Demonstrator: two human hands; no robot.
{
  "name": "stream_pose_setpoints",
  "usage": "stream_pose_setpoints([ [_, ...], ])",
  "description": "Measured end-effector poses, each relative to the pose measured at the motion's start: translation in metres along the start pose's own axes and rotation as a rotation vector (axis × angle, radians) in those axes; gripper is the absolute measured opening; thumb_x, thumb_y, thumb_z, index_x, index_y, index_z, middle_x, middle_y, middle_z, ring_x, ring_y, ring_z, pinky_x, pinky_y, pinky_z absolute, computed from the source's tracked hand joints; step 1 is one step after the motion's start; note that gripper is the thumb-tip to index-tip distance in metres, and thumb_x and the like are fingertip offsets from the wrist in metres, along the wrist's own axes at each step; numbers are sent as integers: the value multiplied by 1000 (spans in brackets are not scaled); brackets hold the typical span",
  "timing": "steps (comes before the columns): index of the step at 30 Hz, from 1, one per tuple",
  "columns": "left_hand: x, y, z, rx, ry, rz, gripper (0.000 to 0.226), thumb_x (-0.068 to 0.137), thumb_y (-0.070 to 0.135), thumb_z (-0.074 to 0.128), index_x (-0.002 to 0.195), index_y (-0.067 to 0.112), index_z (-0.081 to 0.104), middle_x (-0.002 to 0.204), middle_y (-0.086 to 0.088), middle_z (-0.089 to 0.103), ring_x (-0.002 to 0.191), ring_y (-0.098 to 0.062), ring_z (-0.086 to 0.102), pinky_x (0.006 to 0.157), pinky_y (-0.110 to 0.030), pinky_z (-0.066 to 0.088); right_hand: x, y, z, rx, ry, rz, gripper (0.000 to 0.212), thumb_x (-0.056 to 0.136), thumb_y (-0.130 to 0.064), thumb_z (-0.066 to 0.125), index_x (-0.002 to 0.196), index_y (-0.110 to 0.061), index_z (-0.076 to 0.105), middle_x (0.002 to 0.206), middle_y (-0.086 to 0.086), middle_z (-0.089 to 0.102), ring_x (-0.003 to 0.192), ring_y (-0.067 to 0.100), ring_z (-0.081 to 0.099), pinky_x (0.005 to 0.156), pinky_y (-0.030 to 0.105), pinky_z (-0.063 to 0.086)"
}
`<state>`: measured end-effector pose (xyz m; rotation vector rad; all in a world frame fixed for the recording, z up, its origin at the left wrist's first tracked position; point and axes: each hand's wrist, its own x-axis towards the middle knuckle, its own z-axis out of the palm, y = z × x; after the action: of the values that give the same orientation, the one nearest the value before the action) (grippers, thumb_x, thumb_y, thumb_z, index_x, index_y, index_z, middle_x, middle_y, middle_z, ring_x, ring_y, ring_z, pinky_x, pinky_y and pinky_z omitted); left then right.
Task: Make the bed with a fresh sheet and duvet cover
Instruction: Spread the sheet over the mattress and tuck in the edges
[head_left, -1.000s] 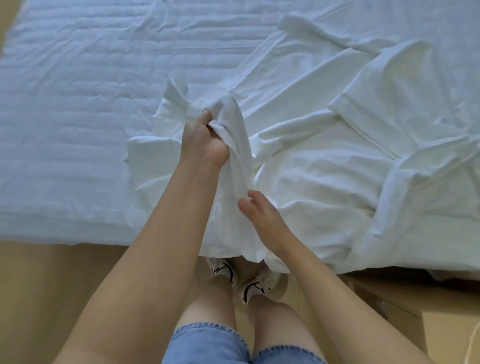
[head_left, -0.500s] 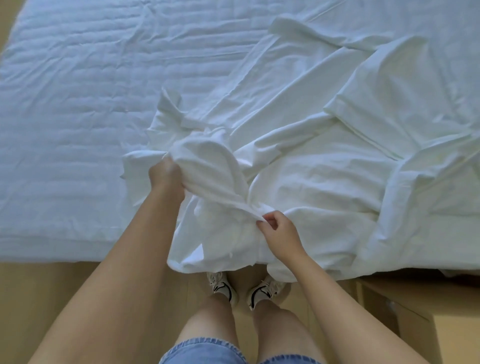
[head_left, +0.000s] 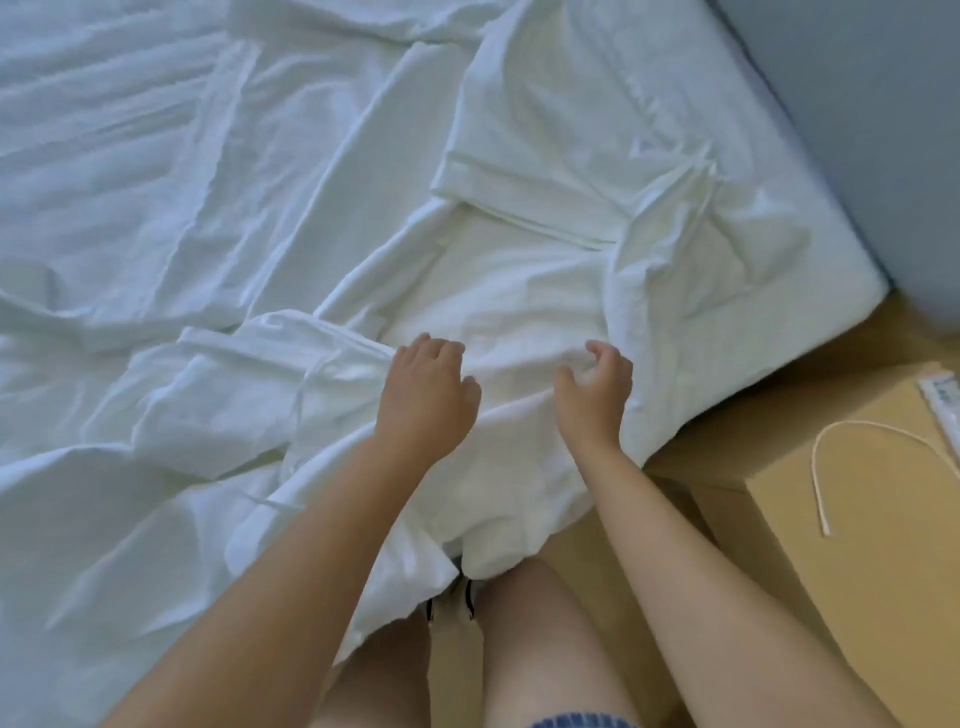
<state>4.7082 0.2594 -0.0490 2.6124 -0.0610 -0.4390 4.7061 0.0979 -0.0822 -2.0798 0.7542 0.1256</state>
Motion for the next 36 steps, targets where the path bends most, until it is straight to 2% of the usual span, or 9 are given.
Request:
stream_pose_setpoints([
  [4, 35, 45, 22, -24, -237, 15, 23, 96, 16, 39, 106, 7, 58, 121, -14, 58, 96, -25, 47, 87, -32, 35, 63, 6, -36, -164, 146, 116, 70, 84, -25, 63, 143, -13, 27, 149, 6, 24, 131, 28, 28, 97, 36, 32],
  [9, 78, 105, 63, -78, -461, -7, 61, 94, 34, 51, 146, 12, 28, 145, -7, 40, 130, -24, 41, 99, -32, 36, 129, 21, -58, -150, -184, 275, 109, 76, -47, 72, 150, -28, -6, 156, 5, 18, 140, 27, 25, 112, 49, 27],
  [15, 104, 151, 122, -138, -421, -263, 128, 55, 78, 62, 149, 25, -7, 158, -1, -5, 146, -20, -6, 115, -54, 11, 160, -6, -70, -80, -365, 118, 22, 93, -14, 42, 111, -17, 55, 91, -4, 58, 91, 18, 58, 77, 27, 47],
  [18, 109, 156, 118, -526, -112, -361, 66, 63, 58, 63, 121, 31, 46, 116, 7, 57, 112, -16, 53, 85, -41, 50, 154, -45, -74, 306, -392, 111, 26, 89, -3, 42, 91, -26, 55, 88, -4, 60, 86, 13, 59, 78, 25, 48],
  [20, 110, 152, 97, -807, 58, -460, 9, 82, 27, 56, 90, 30, 57, 82, 10, 62, 83, -19, 62, 63, -29, 48, 149, -72, -70, 517, -473, 125, 30, 89, -1, 46, 91, -30, 54, 93, -3, 63, 91, 14, 62, 85, 30, 51],
  [25, 111, 91, 3, -803, 401, -478, 18, 73, 19, 40, 72, 23, 57, 72, 7, 61, 68, -10, 54, 64, -28, 45, 139, -122, -46, 580, -735, -20, 39, 90, -25, 61, 127, -24, 47, 104, -7, 61, 102, 7, 60, 91, 23, 48],
  [31, 126, -5, -104, -278, 450, -493, 12, 88, 17, 41, 83, 9, 49, 71, 5, 47, 73, -19, 42, 63, -27, 27, 93, -81, 1, 225, -364, 133, 77, 81, -49, 66, 143, -22, 29, 139, 1, 36, 132, 19, 32, 107, 35, 32],
  [34, 124, -49, -98, -252, 407, -582, 27, 92, 26, 48, 113, 8, 50, 92, 2, 55, 82, -20, 48, 62, -29, 32, 55, -48, 34, -106, -720, 235, 120, 51, -85, 60, 148, -29, 16, 149, -2, 33, 135, 22, 35, 111, 45, 30],
  [36, 114, -70, -71, -358, 272, -670, 56, 86, 42, 62, 127, 9, 45, 113, -6, 61, 102, -25, 57, 80, -32, 44, 31, -37, 53, -387, -906, 154, 120, 46, -89, 56, 143, -28, 23, 140, -6, 45, 127, 23, 45, 106, 47, 36],
])
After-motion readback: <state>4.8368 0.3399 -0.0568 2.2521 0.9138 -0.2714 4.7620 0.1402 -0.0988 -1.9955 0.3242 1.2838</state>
